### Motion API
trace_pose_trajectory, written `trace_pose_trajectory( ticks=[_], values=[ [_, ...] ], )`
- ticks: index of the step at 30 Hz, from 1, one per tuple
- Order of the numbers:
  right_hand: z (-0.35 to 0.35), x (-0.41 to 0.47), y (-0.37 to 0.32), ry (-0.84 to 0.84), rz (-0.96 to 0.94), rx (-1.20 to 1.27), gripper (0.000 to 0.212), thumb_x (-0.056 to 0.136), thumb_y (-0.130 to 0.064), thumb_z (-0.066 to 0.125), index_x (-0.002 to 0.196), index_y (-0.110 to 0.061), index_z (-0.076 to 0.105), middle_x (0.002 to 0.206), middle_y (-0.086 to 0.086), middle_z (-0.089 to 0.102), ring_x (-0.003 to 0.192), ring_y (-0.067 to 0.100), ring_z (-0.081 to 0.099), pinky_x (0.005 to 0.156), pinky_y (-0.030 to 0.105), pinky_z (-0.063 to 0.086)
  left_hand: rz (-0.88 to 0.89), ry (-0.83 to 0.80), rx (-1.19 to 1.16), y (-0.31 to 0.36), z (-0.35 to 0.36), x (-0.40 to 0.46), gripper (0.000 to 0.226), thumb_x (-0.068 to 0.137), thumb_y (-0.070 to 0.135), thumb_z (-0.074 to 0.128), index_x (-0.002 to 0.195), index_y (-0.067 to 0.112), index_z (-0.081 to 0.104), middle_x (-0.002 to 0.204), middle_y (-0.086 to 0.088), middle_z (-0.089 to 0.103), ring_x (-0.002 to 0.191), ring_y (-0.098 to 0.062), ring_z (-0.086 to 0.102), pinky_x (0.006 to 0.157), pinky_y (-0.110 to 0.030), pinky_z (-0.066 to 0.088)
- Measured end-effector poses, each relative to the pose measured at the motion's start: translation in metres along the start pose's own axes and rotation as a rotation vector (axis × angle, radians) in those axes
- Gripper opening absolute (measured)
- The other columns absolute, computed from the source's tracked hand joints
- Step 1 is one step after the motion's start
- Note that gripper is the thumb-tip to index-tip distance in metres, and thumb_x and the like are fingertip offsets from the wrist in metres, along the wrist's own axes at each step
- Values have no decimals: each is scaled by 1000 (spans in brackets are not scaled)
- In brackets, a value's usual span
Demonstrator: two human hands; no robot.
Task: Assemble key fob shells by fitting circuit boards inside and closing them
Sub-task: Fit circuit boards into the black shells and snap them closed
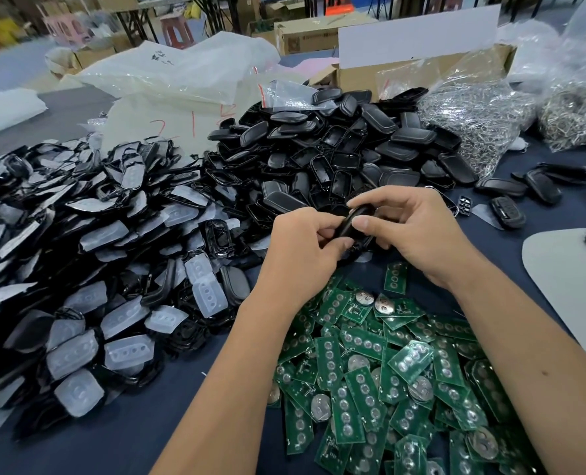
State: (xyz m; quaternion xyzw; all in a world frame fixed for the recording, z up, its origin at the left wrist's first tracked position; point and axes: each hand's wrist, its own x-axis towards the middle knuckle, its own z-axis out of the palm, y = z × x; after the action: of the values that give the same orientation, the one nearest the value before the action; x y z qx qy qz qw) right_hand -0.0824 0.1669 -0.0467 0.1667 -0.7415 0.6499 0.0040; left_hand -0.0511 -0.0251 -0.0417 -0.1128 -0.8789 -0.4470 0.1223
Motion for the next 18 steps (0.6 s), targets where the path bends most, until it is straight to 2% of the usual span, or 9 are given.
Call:
trace_pose_trajectory(
  ticks=[4, 5, 8, 11, 14, 18],
  values=[
    [0, 0, 0, 49, -1, 95, 12, 86, -12, 84, 96, -20, 81, 78, 9, 73, 64, 18, 58, 56, 23, 50, -46, 59, -106, 3, -2, -2, 20, 82, 14, 85, 95, 30, 81, 80, 13, 74, 74, -4, 68, 70, -20, 57],
    [0, 0, 0, 54, -1, 117, 12, 86, -11, 83, 94, -19, 81, 77, 7, 72, 64, 17, 59, 56, 23, 50, -51, 68, -129, 3, -3, -2, 22, 82, 15, 85, 94, 33, 81, 80, 14, 74, 74, -3, 68, 69, -19, 56],
    [2, 0, 0, 60, 3, 157, 10, 87, -8, 82, 93, -15, 80, 74, 6, 70, 62, 14, 58, 56, 22, 50, -54, 81, -168, 4, -5, -1, 27, 83, 13, 85, 90, 38, 78, 81, 11, 76, 74, -5, 70, 72, -27, 61],
    [3, -1, 0, 62, 5, 174, 7, 86, -10, 82, 93, -12, 79, 70, 3, 69, 59, 12, 57, 55, 22, 49, -69, 85, -171, 4, -4, -1, 13, 85, 13, 84, 96, 19, 82, 85, 5, 74, 76, -12, 71, 76, -39, 62],
    [3, -1, -2, 52, 36, 214, 16, 81, -18, 82, 94, -10, 78, 74, 6, 69, 65, 17, 57, 58, 23, 49, -67, 91, -154, 5, -3, -1, 14, 85, 13, 84, 99, 13, 81, 86, 1, 73, 78, -14, 71, 77, -41, 61],
    [2, -2, -3, 17, 87, 268, 23, 75, -17, 82, 97, -12, 77, 89, 11, 71, 80, 26, 57, 71, 26, 55, -58, 109, -148, 7, -4, -2, 26, 79, 14, 89, 89, 34, 75, 87, 7, 73, 80, -8, 68, 78, -32, 60]
  ],
)
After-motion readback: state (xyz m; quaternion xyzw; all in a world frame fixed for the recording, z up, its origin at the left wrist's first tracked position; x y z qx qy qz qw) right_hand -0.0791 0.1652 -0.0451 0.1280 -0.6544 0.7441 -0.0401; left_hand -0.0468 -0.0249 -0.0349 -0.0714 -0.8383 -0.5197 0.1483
